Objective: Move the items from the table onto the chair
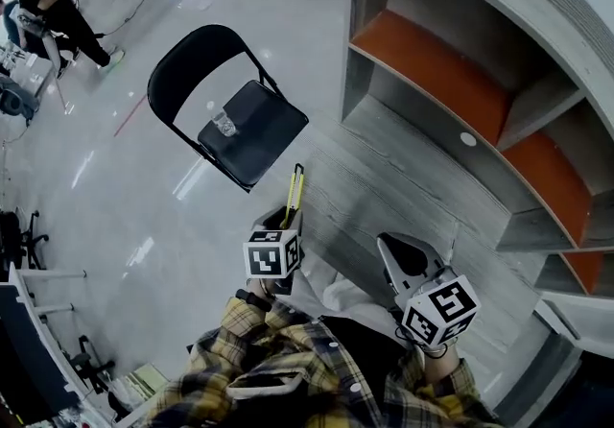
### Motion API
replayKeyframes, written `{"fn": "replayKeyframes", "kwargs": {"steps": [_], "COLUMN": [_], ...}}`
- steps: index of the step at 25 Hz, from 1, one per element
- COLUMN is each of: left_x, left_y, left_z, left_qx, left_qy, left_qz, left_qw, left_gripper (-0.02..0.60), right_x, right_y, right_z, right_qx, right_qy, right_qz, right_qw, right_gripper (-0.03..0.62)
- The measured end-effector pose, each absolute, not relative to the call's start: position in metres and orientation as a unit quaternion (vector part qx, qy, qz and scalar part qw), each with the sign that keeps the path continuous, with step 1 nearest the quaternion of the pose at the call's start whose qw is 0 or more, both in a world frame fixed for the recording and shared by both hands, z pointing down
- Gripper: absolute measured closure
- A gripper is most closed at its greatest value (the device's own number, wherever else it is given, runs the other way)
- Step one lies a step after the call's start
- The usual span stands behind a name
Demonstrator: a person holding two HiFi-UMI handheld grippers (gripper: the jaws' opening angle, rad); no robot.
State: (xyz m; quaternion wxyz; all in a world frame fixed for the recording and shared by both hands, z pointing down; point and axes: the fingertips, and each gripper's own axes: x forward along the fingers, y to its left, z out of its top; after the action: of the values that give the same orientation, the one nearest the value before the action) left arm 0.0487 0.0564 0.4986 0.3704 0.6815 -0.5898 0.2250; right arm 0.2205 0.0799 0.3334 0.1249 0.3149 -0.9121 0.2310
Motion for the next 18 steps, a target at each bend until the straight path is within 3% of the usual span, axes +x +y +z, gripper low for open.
{"fn": "replayKeyframes", "kwargs": {"steps": [7,18], "left_x": [-0.039,-0.201], "left_y": [0.044,-0.055], "left_z": [0.505,0.574], "left_qx": [0.674,0.697], "left_qy": [-0.583,-0.526], "left_qz": [0.226,0.278], "left_qw": [0.393,0.401], "left_gripper": [0.465,0.465], "right_x": [0.133,-0.072], "right_y": [0.060,-0.020], "right_z": [0.335,0.395], "right_qx": [0.314,0.316], "right_qy": [-0.905,-0.888], "right_qz": [0.249,0.295], "right_qw": [0.142,0.155], "right_gripper": [0.577,0.577]}}
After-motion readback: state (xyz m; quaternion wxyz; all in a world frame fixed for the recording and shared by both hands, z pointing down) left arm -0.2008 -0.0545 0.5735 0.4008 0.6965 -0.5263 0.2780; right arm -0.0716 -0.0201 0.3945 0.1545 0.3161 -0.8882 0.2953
